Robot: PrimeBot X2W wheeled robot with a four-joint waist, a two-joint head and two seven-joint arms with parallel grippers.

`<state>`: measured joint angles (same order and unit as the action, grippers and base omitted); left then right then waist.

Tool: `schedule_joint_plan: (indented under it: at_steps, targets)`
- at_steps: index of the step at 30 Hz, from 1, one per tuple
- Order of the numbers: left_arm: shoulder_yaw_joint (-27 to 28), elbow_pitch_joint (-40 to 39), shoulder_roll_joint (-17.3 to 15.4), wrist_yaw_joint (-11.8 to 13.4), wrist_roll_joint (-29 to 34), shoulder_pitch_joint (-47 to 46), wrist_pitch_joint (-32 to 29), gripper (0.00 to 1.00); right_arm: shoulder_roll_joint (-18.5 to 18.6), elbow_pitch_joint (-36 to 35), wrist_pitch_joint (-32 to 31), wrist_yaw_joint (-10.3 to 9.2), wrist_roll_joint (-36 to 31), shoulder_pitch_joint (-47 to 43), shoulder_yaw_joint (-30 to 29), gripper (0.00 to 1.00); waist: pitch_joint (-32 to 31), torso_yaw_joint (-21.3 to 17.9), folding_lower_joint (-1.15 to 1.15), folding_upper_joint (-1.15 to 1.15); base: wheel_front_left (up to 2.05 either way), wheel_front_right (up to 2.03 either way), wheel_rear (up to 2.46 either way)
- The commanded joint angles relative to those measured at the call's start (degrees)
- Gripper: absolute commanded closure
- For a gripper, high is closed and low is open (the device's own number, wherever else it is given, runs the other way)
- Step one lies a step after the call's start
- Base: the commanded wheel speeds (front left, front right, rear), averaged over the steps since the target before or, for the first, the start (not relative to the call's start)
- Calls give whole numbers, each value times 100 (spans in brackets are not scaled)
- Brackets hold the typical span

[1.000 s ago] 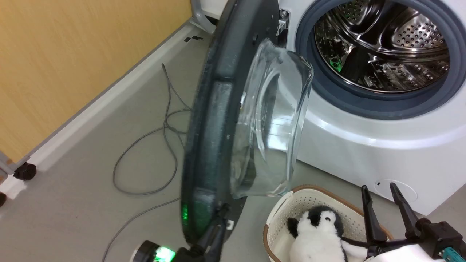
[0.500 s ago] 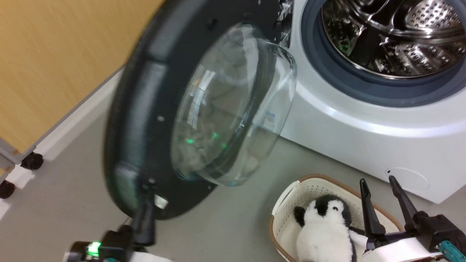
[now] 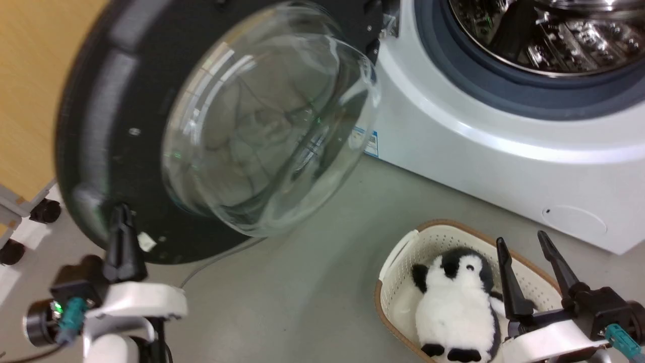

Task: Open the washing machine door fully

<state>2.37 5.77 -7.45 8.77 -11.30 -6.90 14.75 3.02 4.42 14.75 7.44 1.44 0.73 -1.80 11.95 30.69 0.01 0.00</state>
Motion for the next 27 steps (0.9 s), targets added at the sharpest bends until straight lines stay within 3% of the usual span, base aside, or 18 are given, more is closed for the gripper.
schedule_joint_plan:
  at_steps: [1,19,27]
  targets:
    - [182,99,26,-43,-31,-202,25,100,-14,-20,25,5,-56,150,-16,0,113,-79,-1,0,0,0,0]
    - [1799,1259,-196,-593,69,-1407,25,100,242,-84,25,5,-216,557,13,0,874,-610,-1,0,0,0,0]
    - [2546,1885,-617,-809,6,-1974,25,100,276,-165,25,5,-255,691,-23,0,1112,-855,-1,0,0,0,0]
